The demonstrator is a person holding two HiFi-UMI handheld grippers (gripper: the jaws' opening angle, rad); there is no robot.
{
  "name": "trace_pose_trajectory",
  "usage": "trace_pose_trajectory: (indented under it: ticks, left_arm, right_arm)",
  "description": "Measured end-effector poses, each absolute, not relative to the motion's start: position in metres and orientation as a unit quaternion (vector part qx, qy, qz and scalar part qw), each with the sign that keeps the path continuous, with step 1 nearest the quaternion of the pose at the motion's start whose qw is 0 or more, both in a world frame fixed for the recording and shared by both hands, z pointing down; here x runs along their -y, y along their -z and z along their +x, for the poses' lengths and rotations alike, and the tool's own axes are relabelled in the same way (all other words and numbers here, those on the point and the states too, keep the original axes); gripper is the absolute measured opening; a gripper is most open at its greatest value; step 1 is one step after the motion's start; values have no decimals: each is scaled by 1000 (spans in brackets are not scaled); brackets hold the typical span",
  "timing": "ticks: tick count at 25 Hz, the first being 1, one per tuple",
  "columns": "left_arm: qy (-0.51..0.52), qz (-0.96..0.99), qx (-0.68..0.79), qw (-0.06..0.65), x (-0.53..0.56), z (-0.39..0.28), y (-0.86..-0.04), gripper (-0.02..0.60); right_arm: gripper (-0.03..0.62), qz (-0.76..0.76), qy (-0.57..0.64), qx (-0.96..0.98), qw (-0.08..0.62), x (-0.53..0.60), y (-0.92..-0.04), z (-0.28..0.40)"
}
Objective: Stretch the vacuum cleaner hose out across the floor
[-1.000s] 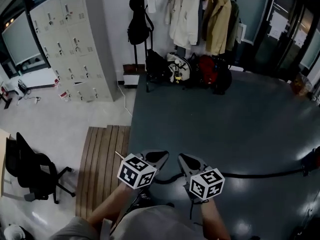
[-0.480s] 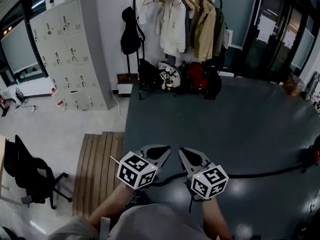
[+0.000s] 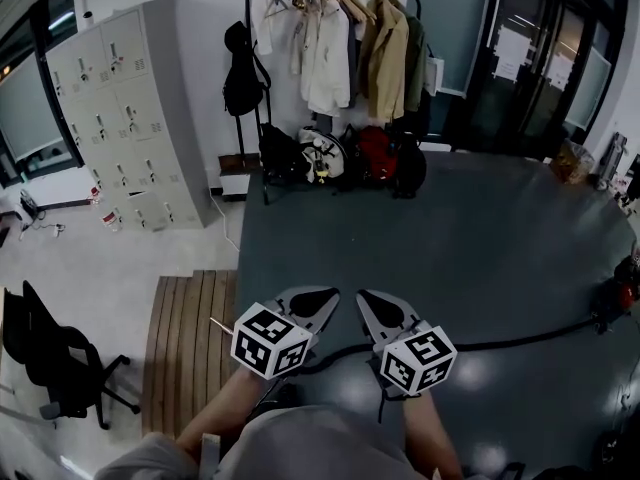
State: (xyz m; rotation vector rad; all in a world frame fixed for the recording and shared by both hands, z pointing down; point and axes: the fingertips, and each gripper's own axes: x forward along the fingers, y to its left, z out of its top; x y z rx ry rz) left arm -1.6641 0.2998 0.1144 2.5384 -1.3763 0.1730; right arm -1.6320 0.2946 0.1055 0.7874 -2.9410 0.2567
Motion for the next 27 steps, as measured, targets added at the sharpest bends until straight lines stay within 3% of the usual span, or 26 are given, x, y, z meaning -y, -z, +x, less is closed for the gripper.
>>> trace_pose_trajectory:
  ticks: [27]
  left_arm:
    - [-64, 881, 453, 120, -311, -1641, -114, 8]
  right_arm:
    - [6, 288, -75, 954, 34, -303, -101, -1607]
